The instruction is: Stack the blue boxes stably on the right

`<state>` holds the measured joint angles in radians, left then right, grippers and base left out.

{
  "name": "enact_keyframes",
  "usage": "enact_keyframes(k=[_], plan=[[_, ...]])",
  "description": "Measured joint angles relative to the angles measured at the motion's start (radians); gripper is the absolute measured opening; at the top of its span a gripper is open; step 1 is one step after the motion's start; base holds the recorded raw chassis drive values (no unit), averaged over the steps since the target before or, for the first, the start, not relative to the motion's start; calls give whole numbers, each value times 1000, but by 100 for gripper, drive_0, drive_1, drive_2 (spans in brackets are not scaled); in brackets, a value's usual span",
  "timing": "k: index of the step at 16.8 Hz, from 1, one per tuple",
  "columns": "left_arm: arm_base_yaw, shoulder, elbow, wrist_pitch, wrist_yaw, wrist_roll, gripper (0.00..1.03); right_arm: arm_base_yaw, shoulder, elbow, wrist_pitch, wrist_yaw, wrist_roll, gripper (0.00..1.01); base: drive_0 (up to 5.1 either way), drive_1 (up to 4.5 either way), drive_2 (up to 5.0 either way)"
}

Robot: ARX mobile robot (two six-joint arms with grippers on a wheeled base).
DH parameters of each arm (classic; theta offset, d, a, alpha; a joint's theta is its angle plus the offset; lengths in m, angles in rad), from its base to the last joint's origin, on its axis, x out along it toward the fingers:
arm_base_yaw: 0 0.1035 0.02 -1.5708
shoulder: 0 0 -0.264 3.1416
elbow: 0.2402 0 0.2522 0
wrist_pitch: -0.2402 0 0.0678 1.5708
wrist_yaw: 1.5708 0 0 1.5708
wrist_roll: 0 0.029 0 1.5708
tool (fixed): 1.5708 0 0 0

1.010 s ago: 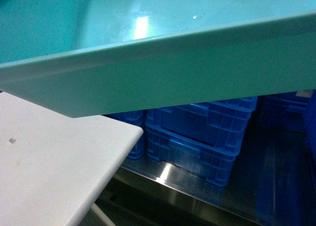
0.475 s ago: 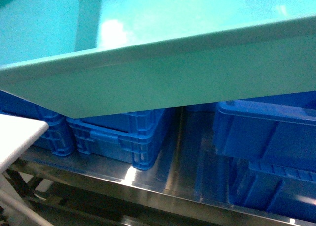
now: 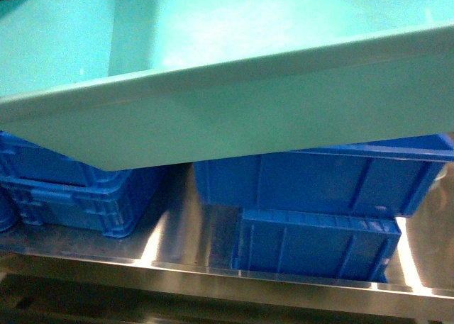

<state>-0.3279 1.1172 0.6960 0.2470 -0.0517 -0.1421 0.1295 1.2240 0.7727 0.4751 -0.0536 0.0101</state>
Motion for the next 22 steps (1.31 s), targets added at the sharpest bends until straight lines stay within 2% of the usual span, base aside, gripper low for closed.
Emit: enact_keyframes(k=[4, 13, 22], plan=[[-6, 0, 0, 1, -1, 0, 2, -5, 0, 0, -2, 2, -1, 7, -34, -225, -173], [-2, -3, 0, 5, 0, 0, 2, -5, -2, 0, 2, -1, -1, 7, -149, 243, -542], [-2, 3, -2, 2, 0, 0, 2, -5, 2, 0, 0, -2, 0, 7, 72, 72, 72]])
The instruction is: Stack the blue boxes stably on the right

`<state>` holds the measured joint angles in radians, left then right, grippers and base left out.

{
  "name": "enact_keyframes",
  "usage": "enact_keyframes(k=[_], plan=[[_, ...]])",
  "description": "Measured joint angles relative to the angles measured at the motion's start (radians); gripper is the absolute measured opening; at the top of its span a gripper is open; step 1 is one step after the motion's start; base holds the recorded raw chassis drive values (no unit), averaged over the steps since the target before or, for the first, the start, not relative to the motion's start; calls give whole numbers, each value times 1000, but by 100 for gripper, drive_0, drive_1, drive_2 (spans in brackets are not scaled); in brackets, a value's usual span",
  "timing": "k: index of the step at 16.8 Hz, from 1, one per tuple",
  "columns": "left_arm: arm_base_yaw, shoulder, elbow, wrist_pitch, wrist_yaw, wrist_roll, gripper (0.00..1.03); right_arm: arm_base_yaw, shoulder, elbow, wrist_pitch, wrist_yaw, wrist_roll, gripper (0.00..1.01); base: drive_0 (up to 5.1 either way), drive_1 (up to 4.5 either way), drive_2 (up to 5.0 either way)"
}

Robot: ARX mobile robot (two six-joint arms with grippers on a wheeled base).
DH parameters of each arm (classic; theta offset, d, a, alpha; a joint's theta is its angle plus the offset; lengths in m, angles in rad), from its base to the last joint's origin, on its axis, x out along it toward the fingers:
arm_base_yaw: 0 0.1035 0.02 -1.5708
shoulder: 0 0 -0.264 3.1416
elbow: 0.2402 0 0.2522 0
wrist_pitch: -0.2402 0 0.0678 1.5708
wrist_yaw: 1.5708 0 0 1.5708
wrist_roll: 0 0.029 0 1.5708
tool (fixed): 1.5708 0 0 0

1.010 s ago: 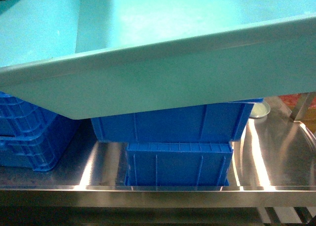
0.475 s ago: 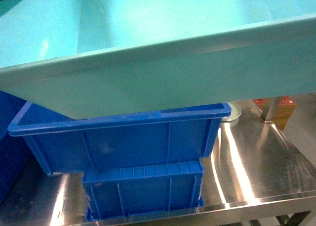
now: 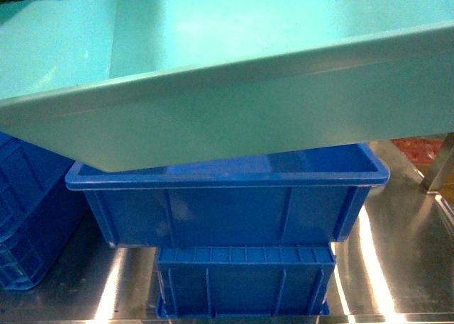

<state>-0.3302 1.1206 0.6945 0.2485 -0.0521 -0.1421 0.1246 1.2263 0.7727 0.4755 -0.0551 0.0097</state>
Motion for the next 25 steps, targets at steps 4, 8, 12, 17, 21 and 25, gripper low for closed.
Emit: enact_keyframes(k=[4, 8, 12, 17, 21, 25], plan=[[1, -2, 0, -3, 0, 0, 2, 0, 0, 0, 0, -1, 0, 7, 81, 81, 81], [2, -2, 0, -2, 0, 0, 2, 0, 0, 0, 0, 0, 0, 7, 32, 32, 32], [2, -2, 0, -2, 0, 0, 2, 0, 0, 0, 2, -1, 0, 7, 105, 105, 105], [1, -2, 0, -2, 0, 0, 2, 0, 0, 0, 2, -1, 0, 7, 87, 118, 56], [1, -6, 0, -2, 0, 0, 2, 0, -1, 0, 2, -1, 0, 7, -10, 364, -384], [1, -5, 0, 0, 0, 0, 2, 0, -1, 0, 3, -1, 0, 7, -4, 387, -395]])
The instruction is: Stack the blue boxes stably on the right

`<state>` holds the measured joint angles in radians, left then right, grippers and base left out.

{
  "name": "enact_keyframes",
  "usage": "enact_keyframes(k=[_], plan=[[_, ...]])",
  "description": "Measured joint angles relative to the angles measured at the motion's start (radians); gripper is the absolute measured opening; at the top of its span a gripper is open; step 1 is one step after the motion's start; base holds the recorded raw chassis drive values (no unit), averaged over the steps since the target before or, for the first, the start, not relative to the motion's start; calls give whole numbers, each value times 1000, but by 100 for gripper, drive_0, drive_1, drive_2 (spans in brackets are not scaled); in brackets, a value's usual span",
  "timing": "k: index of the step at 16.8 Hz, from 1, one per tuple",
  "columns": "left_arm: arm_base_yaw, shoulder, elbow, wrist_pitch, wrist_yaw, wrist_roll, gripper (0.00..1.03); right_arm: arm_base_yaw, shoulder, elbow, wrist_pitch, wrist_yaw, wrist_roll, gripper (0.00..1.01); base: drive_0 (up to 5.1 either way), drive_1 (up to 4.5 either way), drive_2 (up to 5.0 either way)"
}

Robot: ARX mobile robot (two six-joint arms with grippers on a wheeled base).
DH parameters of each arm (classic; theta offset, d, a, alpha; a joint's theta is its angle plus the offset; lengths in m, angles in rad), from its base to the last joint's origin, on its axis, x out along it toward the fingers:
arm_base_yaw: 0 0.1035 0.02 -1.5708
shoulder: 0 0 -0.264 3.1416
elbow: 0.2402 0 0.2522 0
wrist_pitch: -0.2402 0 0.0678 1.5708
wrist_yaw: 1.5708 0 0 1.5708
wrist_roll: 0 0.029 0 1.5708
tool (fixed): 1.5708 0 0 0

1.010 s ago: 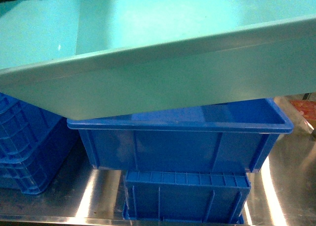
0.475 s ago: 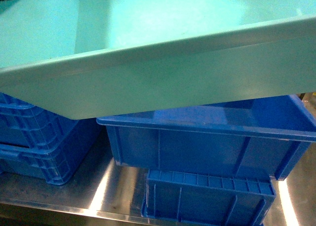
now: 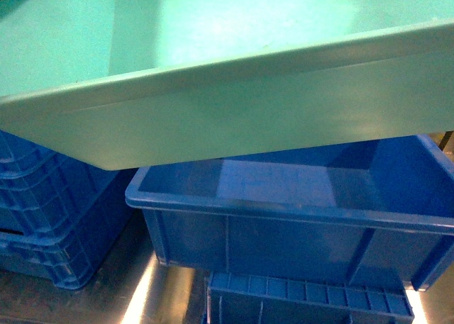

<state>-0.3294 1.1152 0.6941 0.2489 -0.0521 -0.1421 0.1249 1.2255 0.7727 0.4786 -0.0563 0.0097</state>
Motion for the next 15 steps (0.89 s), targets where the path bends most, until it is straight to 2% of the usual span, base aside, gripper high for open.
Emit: enact_keyframes(k=[2, 15], plan=[[0, 0, 0, -1, 0, 0, 2, 0, -3, 0, 0, 0, 0, 7, 7, 409, -394], [-4, 11, 2, -8, -3, 12, 2, 0, 3, 0, -12, 0, -1, 7, 0, 0, 0]])
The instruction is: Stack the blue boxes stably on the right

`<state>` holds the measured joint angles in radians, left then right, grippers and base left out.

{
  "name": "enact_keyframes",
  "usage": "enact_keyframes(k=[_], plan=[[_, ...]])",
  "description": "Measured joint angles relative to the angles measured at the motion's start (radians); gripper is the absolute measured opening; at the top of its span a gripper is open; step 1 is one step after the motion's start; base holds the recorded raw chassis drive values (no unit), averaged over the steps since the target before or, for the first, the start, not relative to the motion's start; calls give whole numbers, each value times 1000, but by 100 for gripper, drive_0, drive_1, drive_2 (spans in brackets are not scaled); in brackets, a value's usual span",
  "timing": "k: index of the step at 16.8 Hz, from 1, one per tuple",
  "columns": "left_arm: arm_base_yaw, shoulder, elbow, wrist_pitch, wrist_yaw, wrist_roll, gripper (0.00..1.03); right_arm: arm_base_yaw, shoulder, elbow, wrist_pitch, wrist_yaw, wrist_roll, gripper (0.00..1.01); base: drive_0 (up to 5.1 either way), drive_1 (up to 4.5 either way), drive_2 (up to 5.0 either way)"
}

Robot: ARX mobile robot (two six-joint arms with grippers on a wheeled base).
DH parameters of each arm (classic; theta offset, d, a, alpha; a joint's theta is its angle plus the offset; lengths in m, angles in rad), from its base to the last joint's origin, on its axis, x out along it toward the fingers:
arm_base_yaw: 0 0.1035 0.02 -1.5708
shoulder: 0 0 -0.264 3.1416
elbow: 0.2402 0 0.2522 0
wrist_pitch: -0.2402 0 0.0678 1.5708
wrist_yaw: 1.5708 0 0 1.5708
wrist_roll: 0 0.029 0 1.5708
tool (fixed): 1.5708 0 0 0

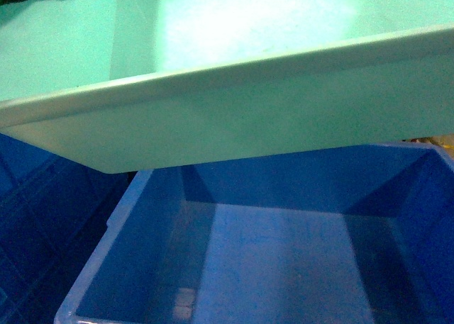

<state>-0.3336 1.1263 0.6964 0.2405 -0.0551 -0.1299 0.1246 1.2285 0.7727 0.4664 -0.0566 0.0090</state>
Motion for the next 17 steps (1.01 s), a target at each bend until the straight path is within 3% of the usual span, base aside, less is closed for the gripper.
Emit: enact_keyframes(k=[6, 10, 17], plan=[[-15, 101, 22, -19, -5, 24, 2, -17, 48, -17, -22, 2, -6, 7, 0, 0, 0], [-33, 213, 49, -33, 21, 25, 3, -70, 93, -56, -55, -23, 11, 7, 0, 0, 0], [-63, 532, 229, -26, 47, 85, 3, -172, 293, -55, -49, -57, 46, 7, 0, 0, 0]])
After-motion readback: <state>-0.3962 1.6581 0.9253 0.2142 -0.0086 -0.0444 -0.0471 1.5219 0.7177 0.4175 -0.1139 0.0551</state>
